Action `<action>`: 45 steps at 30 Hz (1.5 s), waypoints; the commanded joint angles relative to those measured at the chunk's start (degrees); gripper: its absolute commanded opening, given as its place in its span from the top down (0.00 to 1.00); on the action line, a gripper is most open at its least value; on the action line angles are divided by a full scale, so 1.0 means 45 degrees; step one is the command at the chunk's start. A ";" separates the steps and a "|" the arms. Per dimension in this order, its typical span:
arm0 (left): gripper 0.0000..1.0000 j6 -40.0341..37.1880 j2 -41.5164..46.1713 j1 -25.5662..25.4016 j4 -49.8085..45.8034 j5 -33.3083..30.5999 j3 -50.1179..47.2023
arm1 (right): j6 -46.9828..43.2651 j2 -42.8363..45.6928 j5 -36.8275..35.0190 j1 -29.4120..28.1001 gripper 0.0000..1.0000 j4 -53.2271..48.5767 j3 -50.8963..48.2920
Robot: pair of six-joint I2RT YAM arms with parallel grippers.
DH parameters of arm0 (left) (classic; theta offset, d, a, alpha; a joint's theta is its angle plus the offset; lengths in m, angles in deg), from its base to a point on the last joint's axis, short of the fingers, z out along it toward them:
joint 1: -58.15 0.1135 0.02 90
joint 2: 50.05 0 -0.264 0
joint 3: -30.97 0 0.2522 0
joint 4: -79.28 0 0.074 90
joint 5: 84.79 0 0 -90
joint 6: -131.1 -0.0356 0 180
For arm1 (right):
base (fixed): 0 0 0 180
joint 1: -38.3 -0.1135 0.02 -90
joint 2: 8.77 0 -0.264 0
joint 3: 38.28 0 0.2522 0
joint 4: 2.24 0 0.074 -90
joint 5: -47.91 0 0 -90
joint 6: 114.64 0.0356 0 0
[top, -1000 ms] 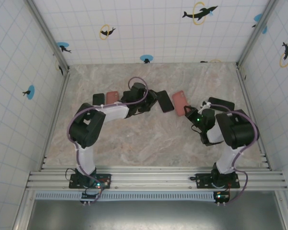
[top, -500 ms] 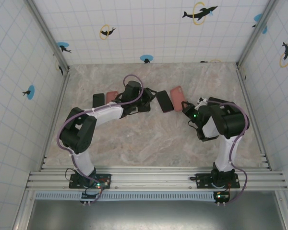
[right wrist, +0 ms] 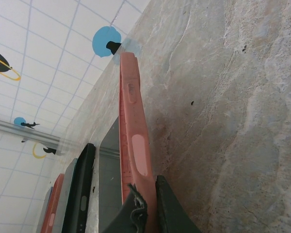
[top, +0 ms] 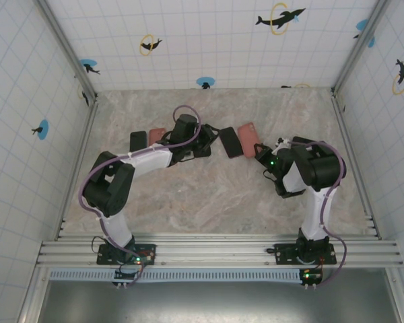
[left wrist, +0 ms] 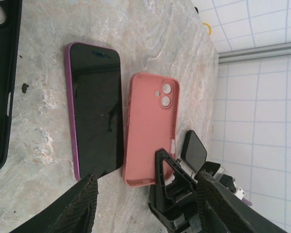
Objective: Take the phone out of the phone case
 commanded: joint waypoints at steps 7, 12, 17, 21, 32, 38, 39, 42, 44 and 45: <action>0.43 -0.0188 0.0665 0.0107 -0.0072 0.0187 -0.0288 | 0.0038 0.0115 -0.0107 0.0130 0.94 0.0867 -0.0241; 0.43 -0.0169 0.0555 0.0102 -0.0021 0.0289 -0.0308 | -0.0062 0.0573 -0.0167 0.0334 0.94 0.0534 -0.0418; 0.43 -0.0186 0.0490 0.0098 0.0007 0.0379 -0.0211 | 0.0167 0.0272 0.0037 0.0363 0.94 0.0753 -0.0376; 0.43 -0.0208 0.0510 0.0114 -0.0022 0.0387 -0.0249 | 0.0016 0.0066 0.0215 0.0213 0.94 0.0275 -0.0113; 0.43 -0.0208 0.0374 0.0151 0.0009 0.0570 -0.0055 | 0.0690 -0.0319 0.0042 -0.0282 0.94 -0.0104 0.0201; 0.43 -0.0207 0.0356 0.0146 0.0002 0.0659 -0.0091 | 0.1602 -0.0151 -0.0256 -0.0562 0.94 -0.0485 0.0109; 0.43 -0.0208 0.0354 0.0141 0.0033 0.0660 -0.0084 | 0.1743 -0.0099 -0.0355 -0.0623 0.94 -0.0527 0.0087; 0.43 -0.0187 0.0315 0.0152 0.0077 0.0697 -0.0071 | 0.2017 0.0006 -0.0651 -0.0799 0.94 -0.0840 0.0081; 0.43 -0.0178 0.0279 0.0152 0.0107 0.0736 -0.0053 | 0.2147 -0.0028 -0.0788 -0.0895 0.94 -0.0951 0.0113; 0.43 -0.0188 0.0276 0.0138 0.0120 0.0726 -0.0054 | 0.2285 -0.0055 -0.0898 -0.0940 0.94 -0.0949 0.0083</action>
